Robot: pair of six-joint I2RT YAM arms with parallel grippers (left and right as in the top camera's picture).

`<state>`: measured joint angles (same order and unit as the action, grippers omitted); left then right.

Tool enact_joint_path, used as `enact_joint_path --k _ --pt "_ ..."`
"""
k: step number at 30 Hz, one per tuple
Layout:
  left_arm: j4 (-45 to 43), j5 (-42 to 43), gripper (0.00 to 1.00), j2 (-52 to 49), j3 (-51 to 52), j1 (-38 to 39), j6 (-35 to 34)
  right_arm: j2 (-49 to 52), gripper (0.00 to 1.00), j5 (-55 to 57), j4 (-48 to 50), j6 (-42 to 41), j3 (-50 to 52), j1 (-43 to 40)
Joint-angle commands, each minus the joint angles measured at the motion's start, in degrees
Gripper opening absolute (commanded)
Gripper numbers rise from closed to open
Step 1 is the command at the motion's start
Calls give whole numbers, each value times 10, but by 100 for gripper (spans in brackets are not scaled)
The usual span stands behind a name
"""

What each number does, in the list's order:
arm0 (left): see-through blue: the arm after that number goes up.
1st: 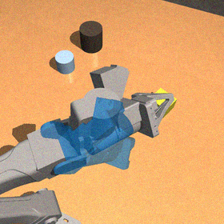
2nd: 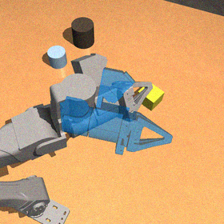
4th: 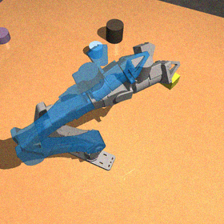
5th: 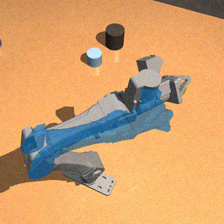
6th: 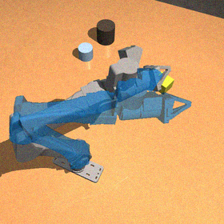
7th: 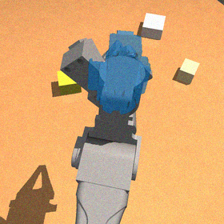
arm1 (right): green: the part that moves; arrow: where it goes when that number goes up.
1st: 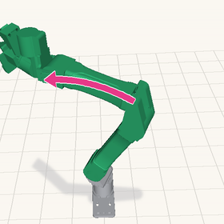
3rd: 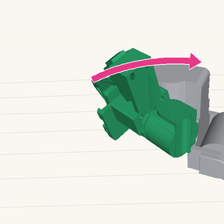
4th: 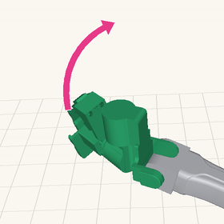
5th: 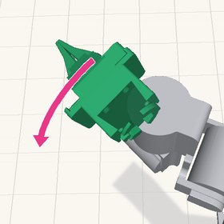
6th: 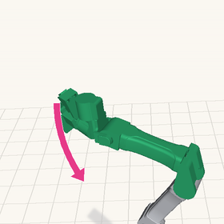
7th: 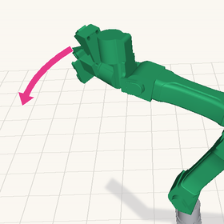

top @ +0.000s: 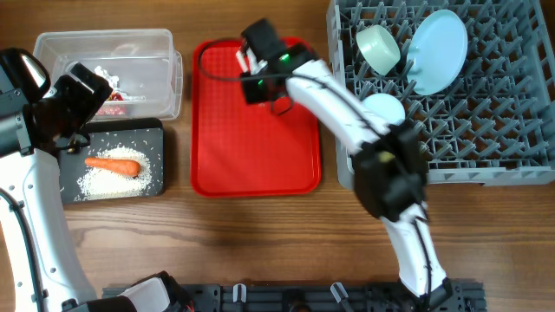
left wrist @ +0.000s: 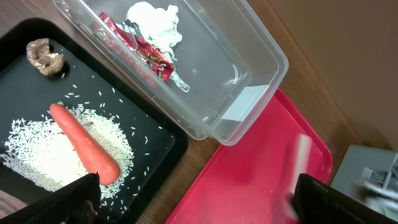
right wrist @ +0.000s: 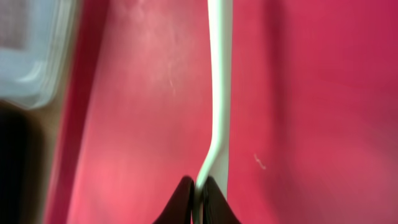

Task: Sort waste into correct bins and load items into the dishwasher rack
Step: 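Carry the spoon to the rack and drop it in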

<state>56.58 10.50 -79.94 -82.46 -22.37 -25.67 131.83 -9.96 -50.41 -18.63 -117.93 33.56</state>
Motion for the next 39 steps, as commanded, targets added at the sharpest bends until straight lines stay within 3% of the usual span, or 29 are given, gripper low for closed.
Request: enact_joint_path --k 1,7,13,19,23,28,39 --pt "-1 -1 100 -3 -1 -4 -3 -156 4 14 -42 37 -6 -34" --pt "-1 -1 100 -3 -1 -4 -3 -295 4 36 -121 29 -6 -104" --pt "-1 -1 100 -3 -1 -4 -3 -374 4 115 -184 -94 -6 -196" --pt "-1 -1 100 -3 -1 -4 -3 -398 4 270 -290 -375 -6 -282" --pt "-1 -1 100 -3 -1 -4 -3 -386 4 326 -339 -501 6 -305" --pt "-1 -1 100 -3 -1 -4 -3 -375 4 347 -305 -567 76 -306" --pt "-1 -1 100 -3 -1 -4 -3 -364 4 313 -121 -615 277 -306"
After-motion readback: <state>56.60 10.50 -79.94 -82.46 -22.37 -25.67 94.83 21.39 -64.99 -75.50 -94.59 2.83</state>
